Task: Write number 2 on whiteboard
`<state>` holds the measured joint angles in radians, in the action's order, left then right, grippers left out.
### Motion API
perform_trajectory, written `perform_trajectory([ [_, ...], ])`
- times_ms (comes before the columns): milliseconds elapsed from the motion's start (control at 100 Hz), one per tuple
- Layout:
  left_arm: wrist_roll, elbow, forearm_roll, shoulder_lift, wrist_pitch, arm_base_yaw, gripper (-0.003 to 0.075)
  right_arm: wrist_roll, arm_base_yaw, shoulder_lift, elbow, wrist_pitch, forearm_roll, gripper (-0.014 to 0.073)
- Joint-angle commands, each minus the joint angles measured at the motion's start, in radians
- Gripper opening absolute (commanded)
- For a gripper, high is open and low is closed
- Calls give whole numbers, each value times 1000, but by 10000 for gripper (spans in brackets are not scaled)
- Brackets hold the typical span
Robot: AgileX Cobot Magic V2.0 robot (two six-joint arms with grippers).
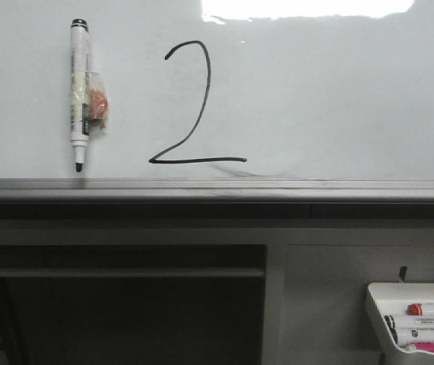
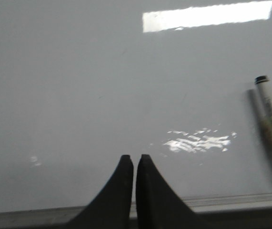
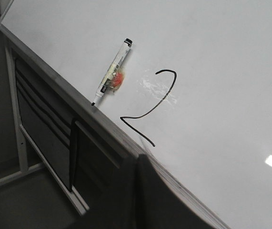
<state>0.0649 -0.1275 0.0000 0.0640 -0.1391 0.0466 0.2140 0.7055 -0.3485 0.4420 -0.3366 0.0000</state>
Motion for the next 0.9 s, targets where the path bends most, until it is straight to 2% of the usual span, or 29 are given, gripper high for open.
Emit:
perform_trajectory([
  [0,-5,15,13,-33,72,-44,-19,1,-6,-4,25,77,0,-60],
  [170,-8,163,10,-96,116,-73,-19,1,-6,-4,25,77,0,-60],
  [240,-8,156,-9,-96,-47,-73,-19,1,-6,-4,25,77,0,-60],
  [330,-8,159,-15,-96,-148,-73,-19,1,-6,-4,25,77,0,-60],
  [890,-8,159,-15,-96,-144,-73,-19,1,-6,-4,25,77,0,-60],
])
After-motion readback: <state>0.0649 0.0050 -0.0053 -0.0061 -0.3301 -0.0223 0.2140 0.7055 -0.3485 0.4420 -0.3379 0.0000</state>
